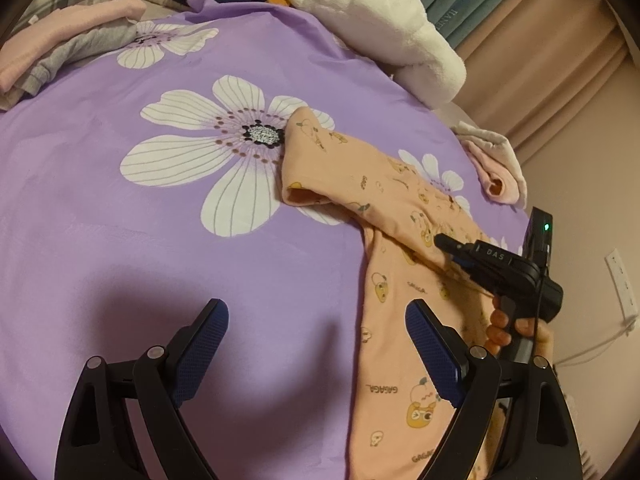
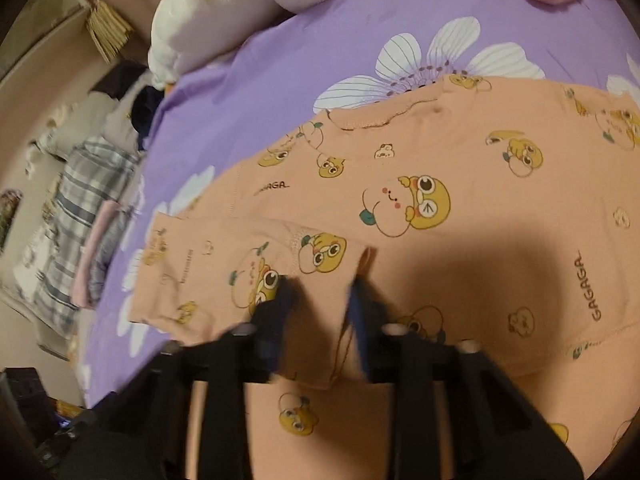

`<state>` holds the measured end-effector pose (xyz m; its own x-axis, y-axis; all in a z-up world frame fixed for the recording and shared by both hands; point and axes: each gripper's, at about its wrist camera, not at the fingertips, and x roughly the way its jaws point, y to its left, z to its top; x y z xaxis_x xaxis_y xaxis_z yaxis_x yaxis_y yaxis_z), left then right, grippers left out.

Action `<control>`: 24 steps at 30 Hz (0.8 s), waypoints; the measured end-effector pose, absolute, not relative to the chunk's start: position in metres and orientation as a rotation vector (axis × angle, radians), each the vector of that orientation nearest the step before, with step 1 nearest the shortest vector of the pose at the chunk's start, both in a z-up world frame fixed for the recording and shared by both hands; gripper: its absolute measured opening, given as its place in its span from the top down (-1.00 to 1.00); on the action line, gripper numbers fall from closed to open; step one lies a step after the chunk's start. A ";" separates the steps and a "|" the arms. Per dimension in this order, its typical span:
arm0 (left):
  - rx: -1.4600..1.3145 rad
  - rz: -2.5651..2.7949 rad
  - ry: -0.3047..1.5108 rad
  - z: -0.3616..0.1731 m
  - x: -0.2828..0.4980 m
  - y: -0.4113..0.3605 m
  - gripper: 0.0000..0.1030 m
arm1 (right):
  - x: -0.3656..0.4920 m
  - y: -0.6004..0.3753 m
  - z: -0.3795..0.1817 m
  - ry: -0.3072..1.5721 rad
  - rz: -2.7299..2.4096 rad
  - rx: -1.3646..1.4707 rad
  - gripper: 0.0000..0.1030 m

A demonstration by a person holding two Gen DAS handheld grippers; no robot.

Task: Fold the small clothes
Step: 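Fold the held side edge inward over the body and open the right tool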

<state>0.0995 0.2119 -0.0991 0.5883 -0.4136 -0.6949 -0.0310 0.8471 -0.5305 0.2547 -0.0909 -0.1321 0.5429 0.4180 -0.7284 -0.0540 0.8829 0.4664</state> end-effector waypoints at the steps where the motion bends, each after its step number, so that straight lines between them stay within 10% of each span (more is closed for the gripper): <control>1: -0.533 -0.235 0.926 -0.100 0.099 0.213 -0.74 | 0.257 -0.089 -0.132 0.960 0.296 0.409 0.82; 24: -0.473 -0.249 0.947 -0.094 0.113 0.194 -0.74 | 0.242 -0.186 -0.063 0.738 0.123 0.446 0.86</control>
<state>0.1129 0.1938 -0.0937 0.5661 -0.4053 -0.7178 -0.0001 0.8708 -0.4917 0.2421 -0.1857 -0.0631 0.7373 0.2626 -0.6225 0.0466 0.8994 0.4346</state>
